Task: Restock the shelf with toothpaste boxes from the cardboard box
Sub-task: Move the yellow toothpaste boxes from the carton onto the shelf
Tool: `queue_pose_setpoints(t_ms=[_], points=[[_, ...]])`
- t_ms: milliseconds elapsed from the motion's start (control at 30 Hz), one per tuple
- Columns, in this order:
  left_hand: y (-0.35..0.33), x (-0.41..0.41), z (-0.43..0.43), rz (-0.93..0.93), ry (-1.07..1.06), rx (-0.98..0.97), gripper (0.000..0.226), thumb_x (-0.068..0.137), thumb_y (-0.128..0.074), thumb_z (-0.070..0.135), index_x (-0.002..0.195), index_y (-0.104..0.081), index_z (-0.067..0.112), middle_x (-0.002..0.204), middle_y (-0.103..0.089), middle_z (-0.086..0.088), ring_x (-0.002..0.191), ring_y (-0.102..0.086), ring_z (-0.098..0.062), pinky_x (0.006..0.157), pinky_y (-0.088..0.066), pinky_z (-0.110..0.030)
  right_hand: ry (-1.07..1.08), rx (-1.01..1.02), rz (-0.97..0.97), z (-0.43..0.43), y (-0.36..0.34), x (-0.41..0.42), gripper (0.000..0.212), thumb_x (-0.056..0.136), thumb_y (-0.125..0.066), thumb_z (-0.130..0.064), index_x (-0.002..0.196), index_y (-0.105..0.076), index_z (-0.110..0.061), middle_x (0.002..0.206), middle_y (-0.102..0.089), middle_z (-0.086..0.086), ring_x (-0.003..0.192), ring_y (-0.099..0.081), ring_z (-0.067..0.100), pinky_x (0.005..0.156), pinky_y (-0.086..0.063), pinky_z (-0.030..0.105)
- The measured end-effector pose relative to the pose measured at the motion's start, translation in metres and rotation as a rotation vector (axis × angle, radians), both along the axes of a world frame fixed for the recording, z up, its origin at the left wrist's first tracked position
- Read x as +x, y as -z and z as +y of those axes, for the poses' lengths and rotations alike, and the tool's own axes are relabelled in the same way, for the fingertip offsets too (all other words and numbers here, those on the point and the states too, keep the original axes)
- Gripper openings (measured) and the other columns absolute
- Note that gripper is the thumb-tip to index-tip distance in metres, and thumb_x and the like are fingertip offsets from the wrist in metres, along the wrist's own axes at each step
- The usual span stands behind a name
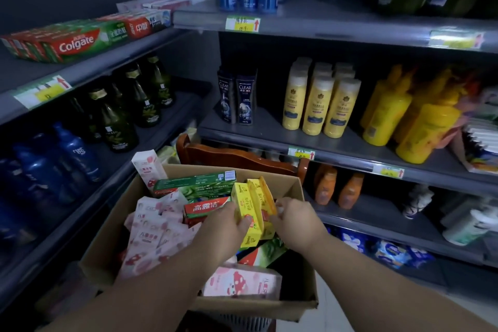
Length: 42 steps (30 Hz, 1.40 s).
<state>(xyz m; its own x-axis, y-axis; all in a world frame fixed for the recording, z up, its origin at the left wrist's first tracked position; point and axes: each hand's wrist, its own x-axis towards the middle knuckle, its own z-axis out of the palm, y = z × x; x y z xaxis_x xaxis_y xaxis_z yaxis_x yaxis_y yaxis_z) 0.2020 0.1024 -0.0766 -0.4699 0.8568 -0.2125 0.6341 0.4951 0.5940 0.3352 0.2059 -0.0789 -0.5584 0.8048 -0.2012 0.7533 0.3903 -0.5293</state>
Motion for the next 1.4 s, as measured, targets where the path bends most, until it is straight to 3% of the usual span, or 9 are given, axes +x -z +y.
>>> queue_pose_setpoints(t_ms=[200,367,467,567,767,867,933,1067,1400], points=[[0.004,0.004,0.013,-0.045,-0.063,-0.070,0.041,0.093,-0.054,0.045,0.125,-0.048,0.020,0.118,-0.065,0.001,0.105,-0.062,-0.017,0.089,-0.051,-0.035,-0.036,-0.010,0.032,0.009,0.007,-0.001,0.018,0.093,-0.053,-0.020,0.107,-0.062,-0.014,0.096,-0.069,0.006,0.090,-0.063,0.024,0.069,-0.048,0.027],[0.007,0.006,0.019,-0.047,-0.050,-0.064,0.046,0.089,-0.055,0.051,0.125,-0.048,0.023,0.117,-0.065,0.003,0.102,-0.062,-0.016,0.088,-0.052,-0.038,-0.015,-0.014,0.098,0.010,0.011,0.000,0.020,0.090,-0.049,-0.011,0.102,-0.065,-0.015,0.077,-0.061,-0.001,0.067,-0.056,0.015,0.052,-0.040,0.019],[0.003,0.011,0.021,-0.010,-0.055,-0.083,0.060,0.090,-0.050,0.058,0.135,-0.044,0.019,0.127,-0.058,0.001,0.114,-0.055,-0.019,0.088,-0.043,-0.027,-0.022,0.006,0.124,0.012,0.010,0.002,0.019,0.093,-0.048,-0.013,0.102,-0.065,-0.015,0.073,-0.056,-0.004,0.055,-0.047,0.003,0.040,-0.032,0.009],[0.000,0.015,0.023,0.092,-0.058,-0.111,0.074,0.081,-0.050,0.071,0.133,-0.047,0.020,0.126,-0.055,0.001,0.111,-0.054,-0.018,0.089,-0.047,-0.033,-0.018,-0.002,0.135,0.012,0.009,0.006,0.016,0.093,-0.052,-0.018,0.101,-0.065,-0.014,0.076,-0.061,-0.003,0.059,-0.052,0.005,0.042,-0.034,0.010],[-0.006,0.005,0.031,0.238,0.036,-0.054,0.039,0.089,-0.054,0.054,0.102,-0.064,0.019,0.117,-0.046,0.000,0.104,-0.052,-0.016,0.090,-0.046,-0.032,0.003,0.010,0.157,0.010,0.009,0.011,0.014,0.093,-0.054,-0.019,0.099,-0.066,-0.017,0.085,-0.071,0.000,0.075,-0.066,0.013,0.062,-0.054,0.024],[-0.006,-0.006,0.035,0.279,0.154,0.061,0.024,0.094,-0.054,0.034,0.113,-0.063,0.023,0.131,-0.043,0.003,0.121,-0.044,-0.014,0.097,-0.042,-0.029,0.001,0.024,0.154,0.010,0.008,0.012,0.015,0.092,-0.053,-0.019,0.100,-0.066,-0.017,0.085,-0.070,0.000,0.075,-0.066,0.015,0.064,-0.056,0.028],[-0.006,-0.014,0.038,0.336,0.256,0.060,0.037,0.093,-0.057,0.024,0.129,-0.054,0.029,0.141,-0.037,0.007,0.128,-0.040,-0.014,0.101,-0.041,-0.030,0.003,0.021,0.151,0.009,0.008,0.013,0.015,0.093,-0.053,-0.020,0.101,-0.065,-0.018,0.086,-0.070,0.000,0.076,-0.066,0.015,0.064,-0.056,0.028],[-0.005,-0.025,0.045,0.533,0.434,-0.008,0.032,0.093,-0.057,0.028,0.125,-0.057,0.033,0.147,-0.035,0.007,0.132,-0.035,-0.016,0.106,-0.036,-0.033,0.003,0.019,0.156,0.008,0.009,0.015,0.016,0.094,-0.053,-0.022,0.104,-0.064,-0.020,0.087,-0.070,-0.003,0.076,-0.066,0.012,0.065,-0.057,0.028],[-0.015,-0.040,0.042,0.570,0.534,0.037,0.009,0.090,-0.060,0.030,0.094,-0.066,0.025,0.120,-0.055,0.011,0.116,-0.045,-0.011,0.099,-0.034,-0.025,-0.001,0.148,0.183,0.007,-0.003,0.017,0.012,0.095,-0.049,-0.024,0.104,-0.058,-0.025,0.087,-0.069,-0.002,0.072,-0.064,0.018,0.061,-0.055,0.035]])
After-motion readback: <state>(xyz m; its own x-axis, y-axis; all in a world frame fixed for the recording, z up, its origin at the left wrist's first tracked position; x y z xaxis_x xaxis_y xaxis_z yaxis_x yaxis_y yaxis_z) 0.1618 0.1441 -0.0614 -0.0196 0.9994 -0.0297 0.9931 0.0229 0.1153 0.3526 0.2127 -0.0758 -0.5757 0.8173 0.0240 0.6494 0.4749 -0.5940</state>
